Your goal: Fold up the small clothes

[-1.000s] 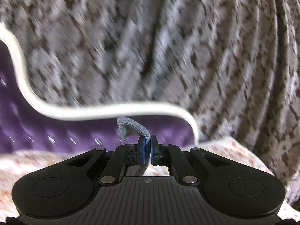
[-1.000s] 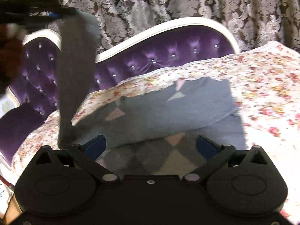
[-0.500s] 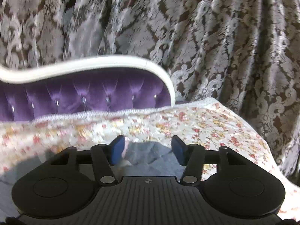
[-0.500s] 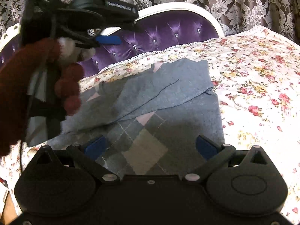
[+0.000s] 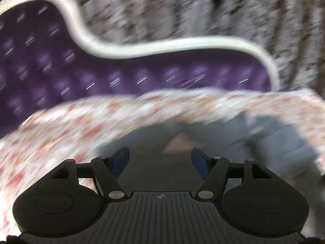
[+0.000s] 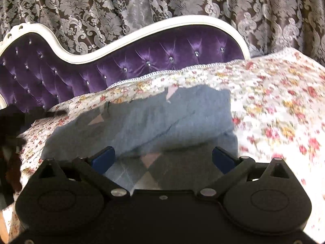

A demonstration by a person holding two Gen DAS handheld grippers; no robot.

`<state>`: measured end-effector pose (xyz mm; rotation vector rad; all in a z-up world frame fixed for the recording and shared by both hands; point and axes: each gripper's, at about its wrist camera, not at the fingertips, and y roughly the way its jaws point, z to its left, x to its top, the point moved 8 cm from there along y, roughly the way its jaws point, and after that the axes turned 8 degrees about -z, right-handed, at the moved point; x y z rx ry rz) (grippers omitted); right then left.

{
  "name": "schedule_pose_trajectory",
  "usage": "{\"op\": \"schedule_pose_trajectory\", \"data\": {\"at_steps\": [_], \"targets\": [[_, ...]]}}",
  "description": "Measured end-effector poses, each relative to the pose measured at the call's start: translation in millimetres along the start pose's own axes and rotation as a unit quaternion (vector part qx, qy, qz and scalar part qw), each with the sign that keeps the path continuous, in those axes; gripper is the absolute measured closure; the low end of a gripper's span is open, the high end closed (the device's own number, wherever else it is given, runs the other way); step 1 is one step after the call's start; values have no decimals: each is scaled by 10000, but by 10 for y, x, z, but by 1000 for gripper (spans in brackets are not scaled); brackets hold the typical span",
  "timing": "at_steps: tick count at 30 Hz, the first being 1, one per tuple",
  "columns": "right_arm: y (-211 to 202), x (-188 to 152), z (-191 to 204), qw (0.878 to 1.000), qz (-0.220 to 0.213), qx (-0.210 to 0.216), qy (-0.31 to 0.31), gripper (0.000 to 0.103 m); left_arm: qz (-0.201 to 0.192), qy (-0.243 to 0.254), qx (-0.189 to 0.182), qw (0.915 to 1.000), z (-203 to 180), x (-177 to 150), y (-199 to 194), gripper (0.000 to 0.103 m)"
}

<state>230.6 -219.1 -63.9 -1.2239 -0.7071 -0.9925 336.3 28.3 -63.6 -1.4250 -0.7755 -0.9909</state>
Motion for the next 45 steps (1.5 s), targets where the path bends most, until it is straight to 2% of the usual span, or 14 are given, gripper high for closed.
{"op": "schedule_pose_trajectory", "data": {"at_steps": [6, 8, 11, 15, 21, 26, 28, 29, 30, 32, 34, 38, 41, 45], "targets": [[196, 101, 7, 9993, -56, 86, -366, 29, 489, -410, 653, 9958, 454, -380, 152, 37], [262, 121, 8, 9988, -37, 100, -472, 32, 515, -642, 585, 9949, 542, -476, 164, 35], [377, 164, -17, 9983, -45, 93, -574, 32, 484, -1031, 484, 9923, 596, -497, 142, 34], [590, 233, -84, 9976, -33, 77, -682, 32, 415, -814, 569, 9942, 539, -518, 125, 33], [994, 274, -199, 9979, 143, 4, -636, 31, 410, -826, 571, 9941, 553, -539, 133, 33], [1289, 258, -307, 9987, 370, -63, -338, 32, 421, -824, 579, 9940, 560, -539, 160, 32], [1349, 234, -312, 9987, 449, 59, -216, 51, 416, -814, 583, 9941, 562, -539, 164, 32], [1359, 225, -299, 9986, 479, 134, -195, 68, 412, -810, 584, 9942, 563, -538, 163, 32], [1350, 224, -288, 9986, 487, 122, -191, 76, 414, -812, 582, 9941, 564, -538, 162, 32], [1267, 264, -264, 9987, 447, 144, -173, 82, 420, -821, 576, 9941, 563, -540, 160, 32], [1070, 360, -243, 9994, 200, 238, -127, 82, 418, -821, 576, 9941, 564, -541, 160, 32], [729, 484, -333, 9999, -86, 94, -87, 82, 423, -822, 575, 9941, 565, -541, 161, 32], [601, 400, -500, 9999, 60, -93, -61, 82, 422, -819, 577, 9941, 564, -541, 160, 32], [659, 163, -616, 9987, 457, -180, -110, 82, 430, -830, 566, 9940, 568, -541, 161, 32]]}}
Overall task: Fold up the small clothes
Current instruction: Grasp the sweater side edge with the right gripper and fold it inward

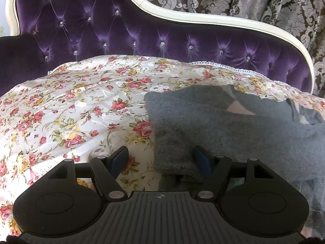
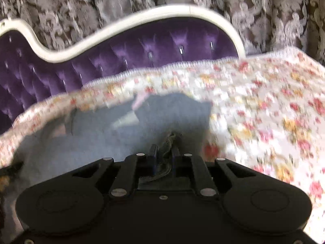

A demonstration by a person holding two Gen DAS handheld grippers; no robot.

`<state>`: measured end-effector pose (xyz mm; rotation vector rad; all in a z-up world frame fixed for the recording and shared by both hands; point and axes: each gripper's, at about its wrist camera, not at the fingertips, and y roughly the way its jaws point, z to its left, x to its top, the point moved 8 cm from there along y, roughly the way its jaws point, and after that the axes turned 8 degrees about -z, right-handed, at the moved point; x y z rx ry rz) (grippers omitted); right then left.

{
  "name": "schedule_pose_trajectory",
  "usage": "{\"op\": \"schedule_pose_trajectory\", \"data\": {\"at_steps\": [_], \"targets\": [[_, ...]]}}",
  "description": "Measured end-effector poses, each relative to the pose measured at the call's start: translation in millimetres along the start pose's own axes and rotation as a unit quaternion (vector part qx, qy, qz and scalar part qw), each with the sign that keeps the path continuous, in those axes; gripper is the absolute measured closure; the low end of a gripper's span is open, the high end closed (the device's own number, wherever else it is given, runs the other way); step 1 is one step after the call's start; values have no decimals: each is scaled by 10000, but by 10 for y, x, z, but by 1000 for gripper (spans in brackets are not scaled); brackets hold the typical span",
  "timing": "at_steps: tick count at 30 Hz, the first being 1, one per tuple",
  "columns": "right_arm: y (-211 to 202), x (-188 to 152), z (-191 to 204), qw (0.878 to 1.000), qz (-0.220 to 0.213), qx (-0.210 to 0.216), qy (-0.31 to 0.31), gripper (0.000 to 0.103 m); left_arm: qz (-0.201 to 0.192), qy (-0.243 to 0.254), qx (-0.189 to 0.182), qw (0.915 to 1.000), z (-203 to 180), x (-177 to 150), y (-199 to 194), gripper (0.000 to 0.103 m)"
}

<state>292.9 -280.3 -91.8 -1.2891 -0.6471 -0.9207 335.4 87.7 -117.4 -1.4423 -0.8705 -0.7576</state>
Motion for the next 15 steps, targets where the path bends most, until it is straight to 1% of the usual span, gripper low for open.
{"op": "schedule_pose_trajectory", "data": {"at_steps": [2, 4, 7, 8, 9, 10, 11, 12, 15], "targets": [[-3, -93, -20, 9999, 102, -20, -9, 81, 11, -8, -11, 10000, 6, -1, 3, 32], [-42, -123, -13, 9999, 89, -37, -59, 80, 11, -3, -3, 10000, 5, 0, 2, 32], [-105, -112, 21, 9997, 105, -85, -219, 74, 12, 0, -1, 10000, 5, 2, 2, 32], [-125, -97, 29, 9996, 84, -94, -249, 69, 11, 2, -1, 10000, 4, 2, 1, 32], [-151, -75, 33, 9996, 11, -94, -260, 58, 12, 3, -1, 10000, 4, 1, 1, 32], [-174, -38, 31, 9996, -110, -99, -253, 53, 14, 7, 2, 10000, 4, 2, 2, 32], [-195, 12, 29, 9993, -258, -111, -242, 44, 14, 5, 2, 10000, 5, 2, 2, 32], [-195, 56, 26, 9990, -354, -124, -244, 40, 15, 2, 1, 10000, 5, 1, 2, 32], [-93, 154, 33, 9987, -389, -133, -291, 40, 19, -3, 3, 10000, 4, -1, 1, 32]]}}
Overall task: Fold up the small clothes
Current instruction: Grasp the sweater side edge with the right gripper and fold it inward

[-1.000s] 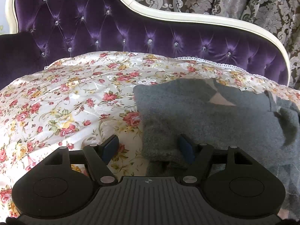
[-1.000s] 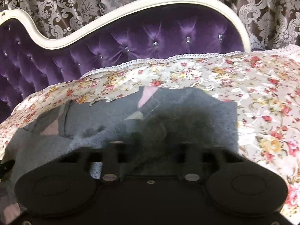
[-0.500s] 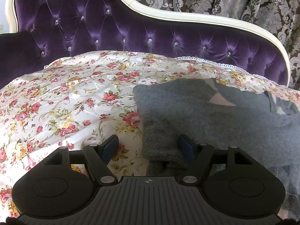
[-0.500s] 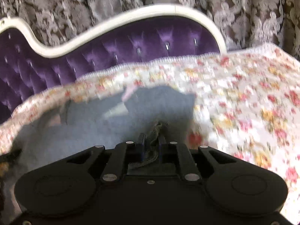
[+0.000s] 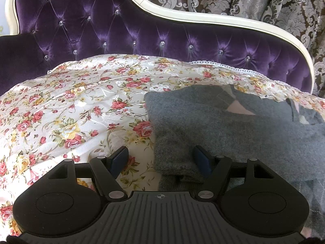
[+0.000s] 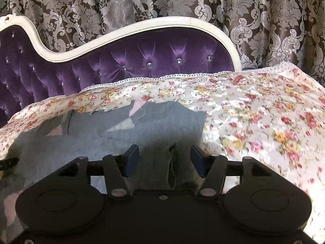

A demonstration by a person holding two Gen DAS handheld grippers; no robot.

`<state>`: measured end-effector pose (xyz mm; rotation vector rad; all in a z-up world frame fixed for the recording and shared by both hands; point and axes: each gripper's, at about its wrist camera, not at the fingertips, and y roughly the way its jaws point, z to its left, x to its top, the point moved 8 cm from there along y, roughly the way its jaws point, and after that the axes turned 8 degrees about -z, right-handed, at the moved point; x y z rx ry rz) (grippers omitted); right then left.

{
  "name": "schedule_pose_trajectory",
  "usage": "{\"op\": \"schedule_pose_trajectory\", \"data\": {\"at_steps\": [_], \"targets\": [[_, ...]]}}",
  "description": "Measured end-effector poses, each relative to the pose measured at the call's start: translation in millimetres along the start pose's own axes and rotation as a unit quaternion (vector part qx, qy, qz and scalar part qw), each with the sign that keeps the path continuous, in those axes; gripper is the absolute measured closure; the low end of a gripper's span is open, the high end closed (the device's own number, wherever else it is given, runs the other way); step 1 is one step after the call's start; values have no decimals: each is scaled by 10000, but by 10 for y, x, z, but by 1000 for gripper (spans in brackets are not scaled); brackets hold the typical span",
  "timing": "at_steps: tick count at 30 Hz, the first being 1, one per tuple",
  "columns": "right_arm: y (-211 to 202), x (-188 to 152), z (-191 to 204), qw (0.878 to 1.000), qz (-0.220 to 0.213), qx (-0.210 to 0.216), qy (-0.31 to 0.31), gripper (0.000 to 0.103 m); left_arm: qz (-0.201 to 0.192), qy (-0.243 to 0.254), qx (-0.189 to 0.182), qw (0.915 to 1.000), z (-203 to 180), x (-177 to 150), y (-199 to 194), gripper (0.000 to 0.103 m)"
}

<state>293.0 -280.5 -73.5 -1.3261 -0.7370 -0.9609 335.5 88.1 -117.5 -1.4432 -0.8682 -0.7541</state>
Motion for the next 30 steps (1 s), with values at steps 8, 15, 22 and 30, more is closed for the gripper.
{"op": "schedule_pose_trajectory", "data": {"at_steps": [8, 15, 22, 30], "targets": [[395, -217, -22, 9975, 359, -369, -483, 36, -21, -20, 45, 10000, -3, -3, -4, 27], [198, -137, -147, 9992, 245, -313, -87, 25, 140, -287, -168, 9993, 53, 23, -62, 14], [-478, 7, -9, 9993, -224, 272, -90, 10, -32, -197, -328, 9993, 72, 17, -573, 14], [-1133, -311, 204, 9956, -138, 922, -40, 6, 102, 160, -833, 9963, -21, -271, -1307, 14]]}}
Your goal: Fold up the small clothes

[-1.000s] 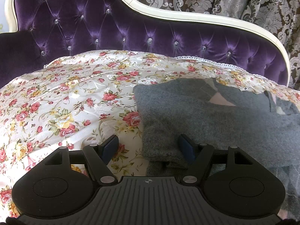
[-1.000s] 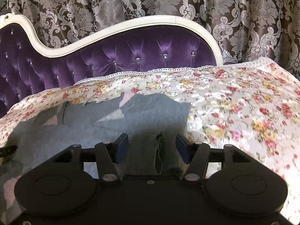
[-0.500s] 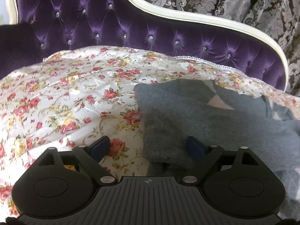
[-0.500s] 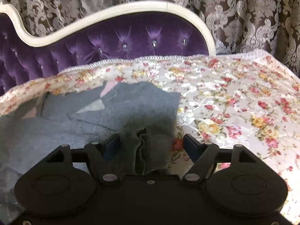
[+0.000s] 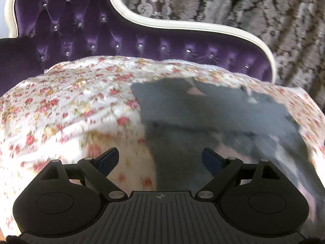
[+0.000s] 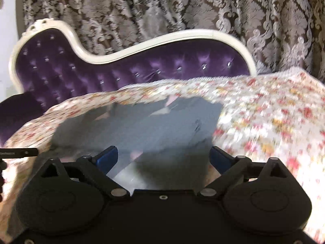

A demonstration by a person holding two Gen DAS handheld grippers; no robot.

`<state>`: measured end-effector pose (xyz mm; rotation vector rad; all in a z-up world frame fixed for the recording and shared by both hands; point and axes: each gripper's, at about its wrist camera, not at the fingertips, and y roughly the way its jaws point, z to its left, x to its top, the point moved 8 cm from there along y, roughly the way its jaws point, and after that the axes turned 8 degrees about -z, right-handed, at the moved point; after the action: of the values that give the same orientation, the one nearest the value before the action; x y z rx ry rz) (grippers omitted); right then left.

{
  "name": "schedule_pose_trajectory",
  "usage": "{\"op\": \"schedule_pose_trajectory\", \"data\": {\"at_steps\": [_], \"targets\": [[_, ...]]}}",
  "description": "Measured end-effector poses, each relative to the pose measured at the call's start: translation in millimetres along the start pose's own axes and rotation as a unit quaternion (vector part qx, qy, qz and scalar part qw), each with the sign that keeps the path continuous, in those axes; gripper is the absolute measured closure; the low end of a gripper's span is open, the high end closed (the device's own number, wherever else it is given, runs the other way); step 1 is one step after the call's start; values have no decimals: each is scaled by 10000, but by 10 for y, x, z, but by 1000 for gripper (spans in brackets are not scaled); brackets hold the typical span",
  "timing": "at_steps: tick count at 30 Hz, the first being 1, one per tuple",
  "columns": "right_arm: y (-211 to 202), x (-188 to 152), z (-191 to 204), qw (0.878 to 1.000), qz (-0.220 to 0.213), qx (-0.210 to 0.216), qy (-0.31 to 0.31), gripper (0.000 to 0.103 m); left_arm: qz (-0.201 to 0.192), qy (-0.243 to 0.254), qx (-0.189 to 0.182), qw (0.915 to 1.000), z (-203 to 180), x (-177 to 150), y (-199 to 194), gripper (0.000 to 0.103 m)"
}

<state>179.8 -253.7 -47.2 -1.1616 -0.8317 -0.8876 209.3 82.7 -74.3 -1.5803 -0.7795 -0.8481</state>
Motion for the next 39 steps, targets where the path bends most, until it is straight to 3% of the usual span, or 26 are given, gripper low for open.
{"op": "schedule_pose_trajectory", "data": {"at_steps": [8, 19, 21, 23, 28, 39], "targets": [[-461, -467, 171, 9982, 491, 339, 104, 6, 420, -196, -158, 9988, 1, -494, -491, 14], [-1023, -857, 275, 9928, 890, 583, 547, 6, 468, -552, -249, 9971, -60, -748, -930, 15], [-1075, -917, 311, 9915, 979, 627, 587, 6, 508, -441, -300, 9973, -115, -802, -970, 17], [-1119, -971, 344, 9903, 1035, 675, 633, 6, 577, -353, -349, 9971, -159, -854, -985, 28], [-1152, -1080, 396, 9866, 1135, 771, 883, 6, 839, -323, -521, 9946, -243, -1015, -973, 39], [-1061, -1113, 510, 9813, 1096, 1032, 1200, 5, 784, -461, -701, 9934, -292, -1017, -927, 41]]}}
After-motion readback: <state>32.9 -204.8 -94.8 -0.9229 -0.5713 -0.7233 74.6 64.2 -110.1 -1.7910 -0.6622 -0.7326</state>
